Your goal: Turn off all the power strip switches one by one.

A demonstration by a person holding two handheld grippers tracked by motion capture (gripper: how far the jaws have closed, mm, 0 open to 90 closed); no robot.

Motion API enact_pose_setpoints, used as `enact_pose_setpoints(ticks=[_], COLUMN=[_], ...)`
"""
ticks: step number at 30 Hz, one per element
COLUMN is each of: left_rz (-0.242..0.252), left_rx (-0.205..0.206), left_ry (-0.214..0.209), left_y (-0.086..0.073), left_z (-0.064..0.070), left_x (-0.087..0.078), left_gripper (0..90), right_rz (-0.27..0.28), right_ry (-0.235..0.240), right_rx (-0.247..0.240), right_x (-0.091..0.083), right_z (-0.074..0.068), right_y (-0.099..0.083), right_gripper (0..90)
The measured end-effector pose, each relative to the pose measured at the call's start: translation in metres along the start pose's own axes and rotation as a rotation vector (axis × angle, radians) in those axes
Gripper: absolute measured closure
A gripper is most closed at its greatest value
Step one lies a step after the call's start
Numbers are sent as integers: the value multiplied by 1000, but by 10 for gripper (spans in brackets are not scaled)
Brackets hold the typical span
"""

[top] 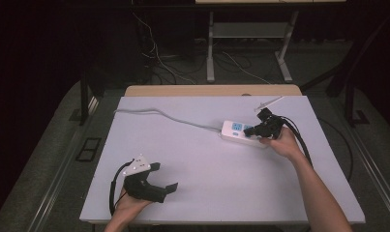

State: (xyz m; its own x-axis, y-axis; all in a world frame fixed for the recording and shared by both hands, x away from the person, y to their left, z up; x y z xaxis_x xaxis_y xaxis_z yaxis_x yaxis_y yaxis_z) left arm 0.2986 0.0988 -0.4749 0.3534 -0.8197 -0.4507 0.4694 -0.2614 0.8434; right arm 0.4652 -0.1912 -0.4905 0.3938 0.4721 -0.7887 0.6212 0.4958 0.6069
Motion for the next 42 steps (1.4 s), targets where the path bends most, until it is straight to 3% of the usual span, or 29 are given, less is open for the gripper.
enact_pose_setpoints(ticks=[21,42], left_rz=[7,12], left_rx=[-1,-2], left_ry=[-3,-1], left_y=[1,1], left_z=[1,0], left_x=[-1,-3], left_gripper=[0,0], right_rz=[14,-22], right_ry=[-1,15], right_rx=[-43,-56], right_x=[-7,11], right_z=[-10,-15], right_y=[28,33], right_gripper=[900,900])
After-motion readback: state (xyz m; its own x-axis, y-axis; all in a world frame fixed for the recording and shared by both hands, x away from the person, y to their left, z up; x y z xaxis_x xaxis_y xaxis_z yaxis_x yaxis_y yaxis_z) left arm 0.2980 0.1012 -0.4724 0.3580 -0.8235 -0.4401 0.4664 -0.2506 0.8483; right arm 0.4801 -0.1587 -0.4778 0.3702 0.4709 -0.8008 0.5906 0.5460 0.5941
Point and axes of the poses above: each handheld gripper's, and its own axes: x roughly forward along the jaws, y roughly out of its top, z roughly to its right, the point moved 10 cm from there along x, roughly forward along the jaws, and after that the axes turned 9 degrees about -y, right-handed, at the moved point
